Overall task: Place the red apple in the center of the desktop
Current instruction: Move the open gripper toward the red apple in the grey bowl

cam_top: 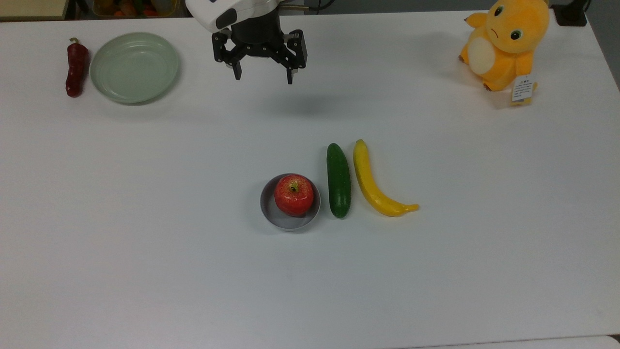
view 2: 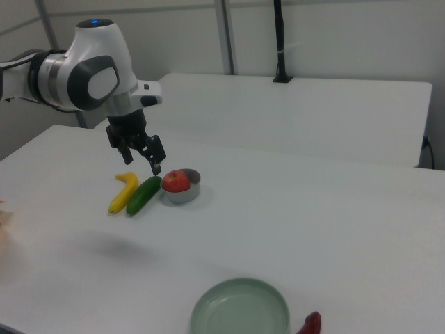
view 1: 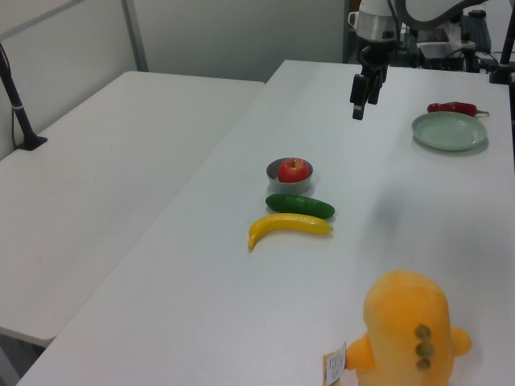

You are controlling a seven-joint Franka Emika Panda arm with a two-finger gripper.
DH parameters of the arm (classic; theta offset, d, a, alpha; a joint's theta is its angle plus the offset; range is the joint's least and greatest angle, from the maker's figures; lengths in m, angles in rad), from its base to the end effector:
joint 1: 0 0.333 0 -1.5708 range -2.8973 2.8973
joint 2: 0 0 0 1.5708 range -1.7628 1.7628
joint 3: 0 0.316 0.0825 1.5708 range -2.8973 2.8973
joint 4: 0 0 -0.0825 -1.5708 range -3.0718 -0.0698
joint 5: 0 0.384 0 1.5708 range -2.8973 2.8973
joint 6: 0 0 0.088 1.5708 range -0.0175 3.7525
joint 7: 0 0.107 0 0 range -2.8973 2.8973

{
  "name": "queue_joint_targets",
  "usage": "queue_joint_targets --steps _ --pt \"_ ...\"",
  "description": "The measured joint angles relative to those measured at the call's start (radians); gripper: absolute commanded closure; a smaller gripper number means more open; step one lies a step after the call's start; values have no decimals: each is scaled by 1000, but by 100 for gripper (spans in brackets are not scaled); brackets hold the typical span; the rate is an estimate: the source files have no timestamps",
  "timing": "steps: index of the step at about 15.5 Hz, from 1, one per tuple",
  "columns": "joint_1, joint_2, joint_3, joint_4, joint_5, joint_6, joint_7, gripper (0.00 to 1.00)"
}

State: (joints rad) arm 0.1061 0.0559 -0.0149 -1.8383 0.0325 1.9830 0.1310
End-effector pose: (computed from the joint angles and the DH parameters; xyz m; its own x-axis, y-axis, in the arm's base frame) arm 0.5848 0.0557 0.5013 0.9951 -0.0530 0.0838 -0.0496 -0.9979 -0.0413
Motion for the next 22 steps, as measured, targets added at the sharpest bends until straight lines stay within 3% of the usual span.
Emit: queue_joint_targets --steps 5,22 --pt "-1 -48 -15 -1 0 -51 -84 0" --pt "-24 -53 -19 -10 0 -54 -90 0"
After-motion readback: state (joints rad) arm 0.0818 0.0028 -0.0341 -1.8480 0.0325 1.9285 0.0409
